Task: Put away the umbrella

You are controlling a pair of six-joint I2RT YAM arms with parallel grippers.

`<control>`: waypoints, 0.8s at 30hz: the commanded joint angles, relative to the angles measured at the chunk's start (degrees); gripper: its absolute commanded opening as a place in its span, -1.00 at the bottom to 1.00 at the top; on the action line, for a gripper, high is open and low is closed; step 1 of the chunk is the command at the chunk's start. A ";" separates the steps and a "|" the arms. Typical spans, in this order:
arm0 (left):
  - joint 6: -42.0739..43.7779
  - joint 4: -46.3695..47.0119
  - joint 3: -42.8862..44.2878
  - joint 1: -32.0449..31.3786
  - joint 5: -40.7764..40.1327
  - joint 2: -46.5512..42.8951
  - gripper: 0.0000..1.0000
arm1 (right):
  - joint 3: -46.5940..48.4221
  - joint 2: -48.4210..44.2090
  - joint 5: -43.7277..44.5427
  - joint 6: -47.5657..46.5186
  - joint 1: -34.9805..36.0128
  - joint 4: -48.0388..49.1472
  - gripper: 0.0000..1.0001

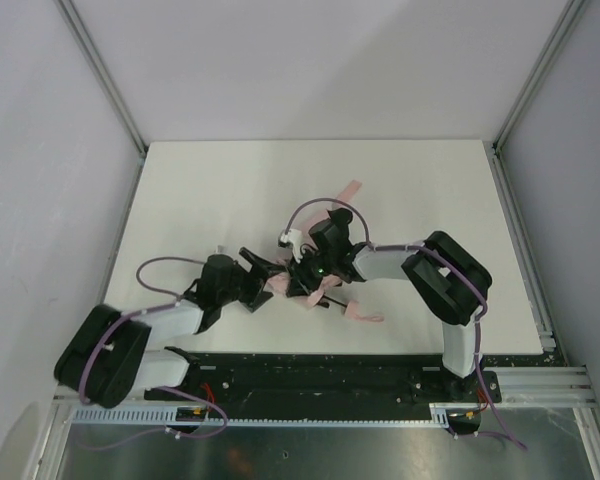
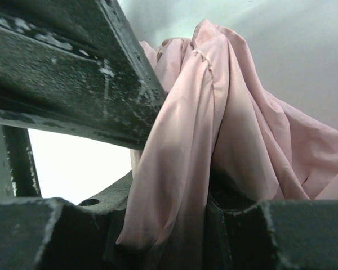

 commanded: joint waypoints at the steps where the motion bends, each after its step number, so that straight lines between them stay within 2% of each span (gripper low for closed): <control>1: -1.00 -7.63 -1.82 -0.74 -3.01 -10.06 0.98 | -5.28 5.32 -0.27 -4.00 1.94 -8.79 -1.00; 6: -1.74 -17.61 3.33 -0.24 -4.76 -15.13 0.99 | -5.65 4.24 -0.46 -3.98 2.09 -8.21 -1.00; 11: -4.94 -19.75 4.42 -0.43 -4.40 -14.79 0.99 | -6.19 2.87 -0.48 -3.79 2.12 -7.56 -1.00; 14: -6.82 -19.64 5.55 -0.73 -3.36 -11.28 0.99 | -6.27 2.59 -0.59 -3.85 2.31 -7.48 -1.00; 20: -6.67 -15.49 9.43 -3.12 -2.93 1.92 0.99 | -6.36 2.12 -0.54 -3.97 2.74 -7.60 -1.00; 24: -7.58 -13.76 8.09 -4.62 -4.30 8.89 0.97 | -6.31 1.64 -1.02 -4.22 3.01 -7.80 -1.00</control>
